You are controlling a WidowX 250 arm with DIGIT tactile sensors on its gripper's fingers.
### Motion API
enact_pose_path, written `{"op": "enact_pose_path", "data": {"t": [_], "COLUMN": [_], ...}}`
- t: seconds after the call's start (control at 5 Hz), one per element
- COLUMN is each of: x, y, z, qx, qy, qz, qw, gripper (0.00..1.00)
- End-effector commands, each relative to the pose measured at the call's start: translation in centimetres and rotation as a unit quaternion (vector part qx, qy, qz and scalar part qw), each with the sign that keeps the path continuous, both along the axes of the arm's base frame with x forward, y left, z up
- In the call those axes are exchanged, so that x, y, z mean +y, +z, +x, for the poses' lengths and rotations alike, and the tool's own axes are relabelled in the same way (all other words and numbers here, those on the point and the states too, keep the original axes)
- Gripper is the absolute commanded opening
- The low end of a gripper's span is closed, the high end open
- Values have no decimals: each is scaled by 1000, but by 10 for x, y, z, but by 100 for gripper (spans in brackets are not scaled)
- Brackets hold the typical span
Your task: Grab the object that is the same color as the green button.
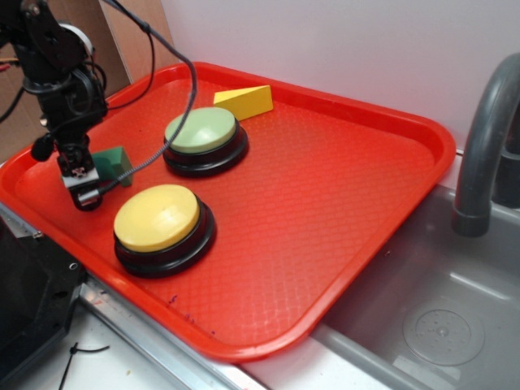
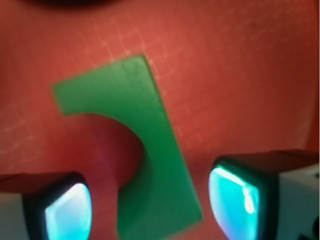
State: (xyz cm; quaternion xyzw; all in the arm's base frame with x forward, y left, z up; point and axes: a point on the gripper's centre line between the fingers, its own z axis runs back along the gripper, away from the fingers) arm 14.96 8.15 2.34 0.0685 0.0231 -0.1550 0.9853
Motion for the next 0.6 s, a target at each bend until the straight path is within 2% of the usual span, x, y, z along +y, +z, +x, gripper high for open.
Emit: {"op": "enact_pose_path", "data": {"t": [0.0,0.2,0.4], "x": [6,10,7], "y": [-6,-4,17], "z": [5,3,1], "qx": [15,13,21], "qy": [16,28,60], "qz": [3,1,3], "qw": [1000,1000,998], "gripper": [0,0,0]}}
